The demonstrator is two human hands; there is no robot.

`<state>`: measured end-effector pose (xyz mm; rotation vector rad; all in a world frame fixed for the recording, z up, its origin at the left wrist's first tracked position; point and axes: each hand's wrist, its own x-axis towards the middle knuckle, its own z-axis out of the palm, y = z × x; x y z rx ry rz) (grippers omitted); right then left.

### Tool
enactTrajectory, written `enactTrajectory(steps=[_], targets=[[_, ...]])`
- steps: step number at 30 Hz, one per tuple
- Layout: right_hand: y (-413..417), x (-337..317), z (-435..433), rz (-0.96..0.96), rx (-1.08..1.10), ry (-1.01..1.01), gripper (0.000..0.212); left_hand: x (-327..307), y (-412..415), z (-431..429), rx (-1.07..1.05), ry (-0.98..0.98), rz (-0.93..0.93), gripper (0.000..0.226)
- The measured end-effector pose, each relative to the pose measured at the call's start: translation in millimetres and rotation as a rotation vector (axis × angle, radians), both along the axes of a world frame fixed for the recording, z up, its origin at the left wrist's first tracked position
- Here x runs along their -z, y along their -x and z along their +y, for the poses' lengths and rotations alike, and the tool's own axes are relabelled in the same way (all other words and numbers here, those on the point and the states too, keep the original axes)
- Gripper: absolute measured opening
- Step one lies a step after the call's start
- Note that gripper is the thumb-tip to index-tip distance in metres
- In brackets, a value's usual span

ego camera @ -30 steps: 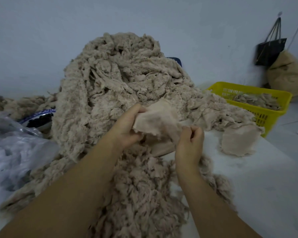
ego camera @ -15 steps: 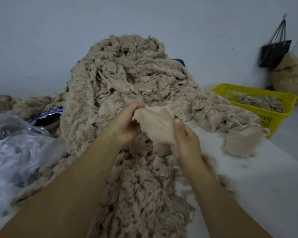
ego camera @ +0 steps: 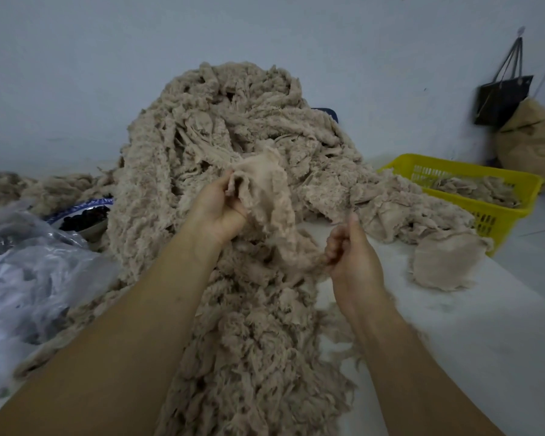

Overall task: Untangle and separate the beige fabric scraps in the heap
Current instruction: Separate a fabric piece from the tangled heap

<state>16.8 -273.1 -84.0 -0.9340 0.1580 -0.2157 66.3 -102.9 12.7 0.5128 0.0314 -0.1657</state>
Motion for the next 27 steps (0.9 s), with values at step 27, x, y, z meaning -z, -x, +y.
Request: enactTrajectory(steps=[27], targets=[[6,-6,11,-0.019,-0.226,-0.065,0.044,34,26,-23,0.358,-1.407,-0.563,0.024]])
